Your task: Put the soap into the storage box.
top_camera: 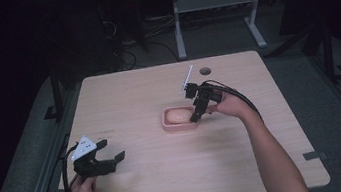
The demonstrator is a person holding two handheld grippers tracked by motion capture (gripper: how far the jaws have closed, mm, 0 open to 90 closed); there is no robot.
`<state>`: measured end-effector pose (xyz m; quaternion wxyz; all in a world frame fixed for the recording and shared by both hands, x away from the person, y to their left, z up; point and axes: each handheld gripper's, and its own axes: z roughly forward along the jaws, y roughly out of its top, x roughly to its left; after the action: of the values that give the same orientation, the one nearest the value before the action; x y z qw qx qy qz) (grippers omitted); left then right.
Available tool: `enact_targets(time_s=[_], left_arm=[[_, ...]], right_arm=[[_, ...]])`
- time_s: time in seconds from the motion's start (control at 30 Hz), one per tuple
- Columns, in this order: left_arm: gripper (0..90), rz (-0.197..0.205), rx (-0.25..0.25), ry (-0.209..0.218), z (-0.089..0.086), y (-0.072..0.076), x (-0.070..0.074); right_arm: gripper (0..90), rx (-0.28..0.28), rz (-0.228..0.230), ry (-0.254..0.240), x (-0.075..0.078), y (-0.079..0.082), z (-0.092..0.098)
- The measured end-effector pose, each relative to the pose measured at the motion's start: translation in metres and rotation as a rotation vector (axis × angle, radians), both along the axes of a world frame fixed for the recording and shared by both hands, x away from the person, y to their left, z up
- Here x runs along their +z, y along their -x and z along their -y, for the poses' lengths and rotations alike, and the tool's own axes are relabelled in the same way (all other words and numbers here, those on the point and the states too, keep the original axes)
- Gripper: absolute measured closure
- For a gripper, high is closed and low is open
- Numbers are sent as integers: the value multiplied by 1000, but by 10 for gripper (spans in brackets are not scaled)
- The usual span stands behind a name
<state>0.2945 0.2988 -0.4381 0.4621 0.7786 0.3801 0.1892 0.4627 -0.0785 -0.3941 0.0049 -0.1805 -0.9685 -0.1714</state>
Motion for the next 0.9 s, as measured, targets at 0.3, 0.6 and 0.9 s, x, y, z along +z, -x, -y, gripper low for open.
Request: enact_targets(time_s=[0.3,0.6,0.9], left_arm=[[143,-3,-1,-2,0,0,0],[143,-2,-5,-9,1,0,0],[142,-2,-6,-9,2,0,0]], right_arm=[[243,-14,-14,5,-2,6,10],[243,-17,-2,-5,0,13,17],[243,-26,-1,-8,-1,21,28]])
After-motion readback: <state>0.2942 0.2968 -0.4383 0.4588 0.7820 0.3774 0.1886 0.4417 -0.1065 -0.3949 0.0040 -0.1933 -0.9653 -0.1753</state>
